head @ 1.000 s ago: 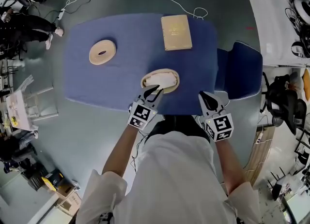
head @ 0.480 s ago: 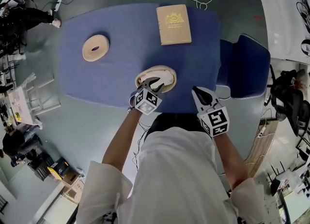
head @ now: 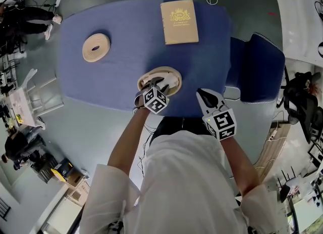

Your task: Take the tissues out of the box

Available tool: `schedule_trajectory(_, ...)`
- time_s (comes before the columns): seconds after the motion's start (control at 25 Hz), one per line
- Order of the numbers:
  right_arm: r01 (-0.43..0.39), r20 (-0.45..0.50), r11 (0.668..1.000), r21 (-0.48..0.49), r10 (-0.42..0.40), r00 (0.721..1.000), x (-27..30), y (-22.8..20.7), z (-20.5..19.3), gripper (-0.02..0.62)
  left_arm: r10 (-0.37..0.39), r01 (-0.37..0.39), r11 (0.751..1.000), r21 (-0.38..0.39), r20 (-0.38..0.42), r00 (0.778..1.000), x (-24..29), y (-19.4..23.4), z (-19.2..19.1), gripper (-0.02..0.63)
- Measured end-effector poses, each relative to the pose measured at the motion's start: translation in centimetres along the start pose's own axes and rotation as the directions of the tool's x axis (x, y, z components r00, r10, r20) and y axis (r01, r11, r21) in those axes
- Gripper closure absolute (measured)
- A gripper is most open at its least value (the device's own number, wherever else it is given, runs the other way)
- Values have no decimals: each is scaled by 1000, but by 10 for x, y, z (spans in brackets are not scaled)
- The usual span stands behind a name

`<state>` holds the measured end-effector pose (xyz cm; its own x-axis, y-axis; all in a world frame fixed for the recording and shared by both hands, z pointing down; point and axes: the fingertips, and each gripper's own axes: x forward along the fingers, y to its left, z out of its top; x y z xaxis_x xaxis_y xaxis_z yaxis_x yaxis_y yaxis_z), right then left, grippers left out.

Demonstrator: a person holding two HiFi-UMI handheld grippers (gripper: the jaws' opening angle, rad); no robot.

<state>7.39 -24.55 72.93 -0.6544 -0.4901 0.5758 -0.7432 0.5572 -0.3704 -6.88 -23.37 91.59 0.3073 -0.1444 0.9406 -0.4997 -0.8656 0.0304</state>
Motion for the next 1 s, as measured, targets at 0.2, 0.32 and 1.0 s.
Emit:
schedule_trajectory(0.2, 0, -1, 1000, 20, 0, 1000, 1, -12, 0, 557, -7, 7, 998, -66, -1, 1000, -1, 5, -2, 530)
schedule_trajectory(0.32, 2, 2, 999, 33, -3, 1000, 0, -17, 3, 557, -13, 14, 997, -79, 7, 1000, -6, 5, -1, 586)
schedule_trajectory(1.0, -18, 22, 999, 42, 17, 1000, -6, 0, 9, 557, 87, 14, 941, -337, 283, 955, -89, 20, 22, 592)
